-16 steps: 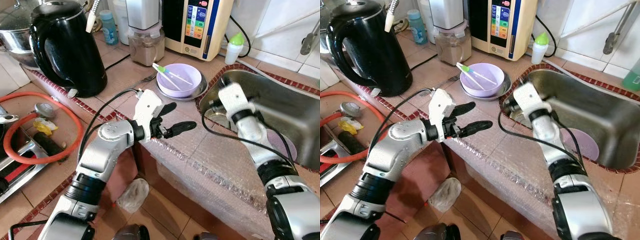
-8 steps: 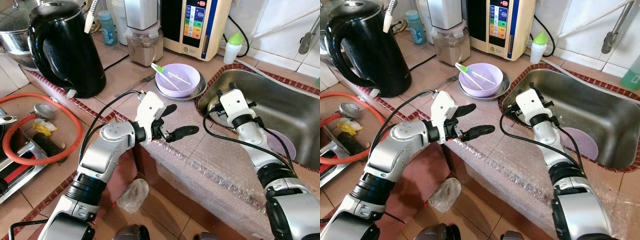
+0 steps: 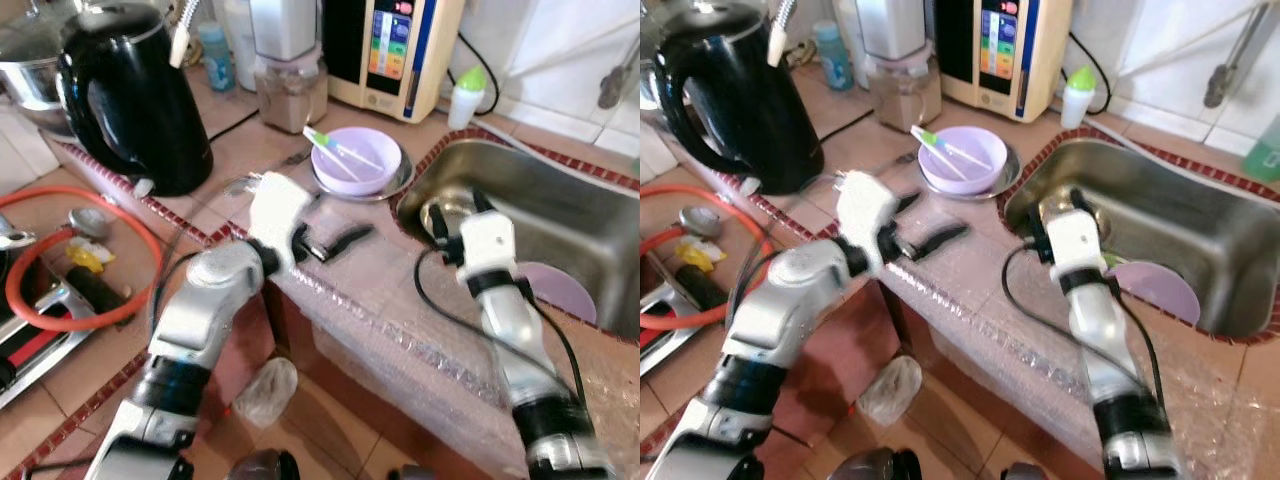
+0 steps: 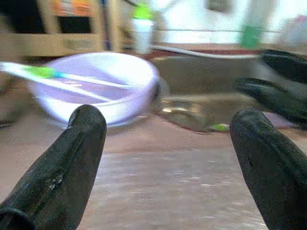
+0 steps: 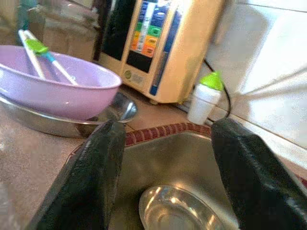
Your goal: Kitchen organization
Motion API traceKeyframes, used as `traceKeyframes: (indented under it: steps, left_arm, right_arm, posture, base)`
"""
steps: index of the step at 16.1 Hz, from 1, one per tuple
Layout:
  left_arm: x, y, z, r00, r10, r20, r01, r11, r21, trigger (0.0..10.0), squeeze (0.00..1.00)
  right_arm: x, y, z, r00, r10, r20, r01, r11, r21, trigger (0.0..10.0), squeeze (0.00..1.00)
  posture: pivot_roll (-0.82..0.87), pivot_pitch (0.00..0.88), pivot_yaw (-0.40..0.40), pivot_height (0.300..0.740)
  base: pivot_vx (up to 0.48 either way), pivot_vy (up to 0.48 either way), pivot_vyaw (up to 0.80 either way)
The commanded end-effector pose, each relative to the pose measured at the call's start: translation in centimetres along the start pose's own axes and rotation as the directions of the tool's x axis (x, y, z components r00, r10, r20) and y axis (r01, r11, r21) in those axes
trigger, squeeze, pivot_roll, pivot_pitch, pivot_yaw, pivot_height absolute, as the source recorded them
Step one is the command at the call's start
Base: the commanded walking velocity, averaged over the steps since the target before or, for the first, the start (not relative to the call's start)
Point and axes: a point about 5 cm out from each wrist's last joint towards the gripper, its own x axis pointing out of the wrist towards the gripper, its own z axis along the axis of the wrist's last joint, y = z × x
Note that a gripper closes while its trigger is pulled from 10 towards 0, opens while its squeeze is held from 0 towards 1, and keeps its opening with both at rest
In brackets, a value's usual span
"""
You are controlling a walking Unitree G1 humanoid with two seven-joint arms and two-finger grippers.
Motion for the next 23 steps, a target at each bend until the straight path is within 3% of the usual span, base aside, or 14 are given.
traceKeyframes:
  steps: [1,2,4,6,10,11,13,14,15,16,18,20,23]
  left_arm:
    - [-0.8,0.8,0.5,0.995,0.095,0.042,-0.096,0.995,0.023,10.0,0.47]
    - [-1.7,1.6,0.8,0.979,0.19,0.077,-0.195,0.979,0.064,10.0,0.0]
    - [-2.6,2.3,1.0,0.962,0.256,0.093,-0.265,0.959,0.102,10.0,0.0]
    - [-4.1,2.4,0.2,0.953,0.295,0.07,-0.299,0.951,0.071,10.0,0.0]
    - [-4.7,0.5,-1.7,0.925,0.38,0.023,-0.379,0.924,-0.04,10.0,0.0]
    - [-4.6,0.0,-1.9,0.925,0.379,0.029,-0.378,0.925,-0.032,10.0,0.0]
    - [-5.6,-0.1,-2.8,0.893,0.449,0.025,-0.448,0.893,-0.038,10.0,0.0]
    - [-6.0,0.1,-2.5,0.88,0.472,0.043,-0.47,0.881,-0.053,10.0,0.0]
    - [-6.1,0.3,-2.2,0.874,0.484,0.05,-0.48,0.875,-0.063,10.0,0.0]
    - [-6.2,0.4,-2.1,0.866,0.496,0.056,-0.494,0.868,-0.048,10.0,0.0]
    - [-6.7,0.8,-2.1,0.831,0.554,0.048,-0.551,0.832,-0.069,10.0,0.0]
    - [-6.4,0.6,-1.8,0.843,0.535,0.06,-0.533,0.845,-0.048,10.0,0.0]
    - [-6.6,0.5,-0.8,0.834,0.545,0.081,-0.543,0.838,-0.053,10.0,0.0]
  right_arm:
    - [-0.3,-0.2,0.9,0.999,-0.034,0.009,0.034,0.999,0.037,10.0,1.0]
    - [-1.1,0.1,1.1,0.999,-0.049,-0.015,0.05,0.998,0.044,10.0,1.0]
    - [-1.4,0.1,1.4,0.998,-0.044,-0.042,0.046,0.997,0.062,10.0,1.0]
    - [-1.0,-0.1,1.9,0.998,-0.013,-0.061,0.017,0.997,0.074,10.0,1.0]
    - [0.0,0.0,2.6,0.994,0.083,-0.07,-0.076,0.993,0.089,10.0,1.0]
    - [-0.1,0.1,2.6,0.994,0.084,-0.074,-0.077,0.993,0.092,10.0,1.0]
    - [-1.0,1.8,2.6,0.993,0.071,-0.098,-0.054,0.984,0.167,10.0,0.95]
    - [-0.9,2.5,2.4,0.991,0.031,-0.131,0.001,0.971,0.239,10.0,0.41]
    - [-0.8,2.8,2.6,0.991,0.015,-0.136,0.022,0.965,0.262,10.0,0.41]
    - [-0.8,3.1,2.5,0.99,0.004,-0.142,0.035,0.962,0.269,10.0,0.0]
    - [-1.0,3.9,1.5,0.984,-0.021,-0.178,0.072,0.956,0.283,10.0,0.0]
    - [-1.1,4.2,1.5,0.983,-0.001,-0.181,0.058,0.949,0.309,10.0,0.0]
    - [-0.5,4.0,1.3,0.983,-0.012,-0.181,0.068,0.949,0.307,10.0,0.0]
  posture:
    - [-0.09,0.012,0.051,0.74]
    - [-0.09,0.016,0.037,0.74]
    - [-0.08,0.019,0.024,0.74]
    - [-0.07,0.028,0.034,0.74]
    - [-0.07,0.023,0.082,0.74]
    - [-0.08,0.019,0.082,0.74]
    - [-0.06,0.0,0.045,0.74]
    - [-0.03,0.0,-0.001,0.74]
    - [0.0,0.0,-0.016,0.74]
    - [0.02,0.0,-0.014,0.74]
    - [0.01,0.0,-0.006,0.74]
    - [0.03,0.0,-0.005,0.74]
    - [0.04,0.0,-0.007,0.74]
  base:
    - [0.0,0.0,0.0]
    - [0.0,0.0,0.0]
    - [0.0,0.0,0.0]
    - [0.0,0.0,-0.23]
    - [0.0,0.0,-0.8]
    - [0.0,0.0,-0.8]
    - [0.0,0.0,-0.8]
    - [0.0,0.0,-0.8]
    - [0.0,0.0,-0.8]
    - [0.0,0.0,-0.8]
    - [0.0,0.0,-0.8]
    - [0.0,0.0,-0.8]
    - [0.0,0.0,-0.8]
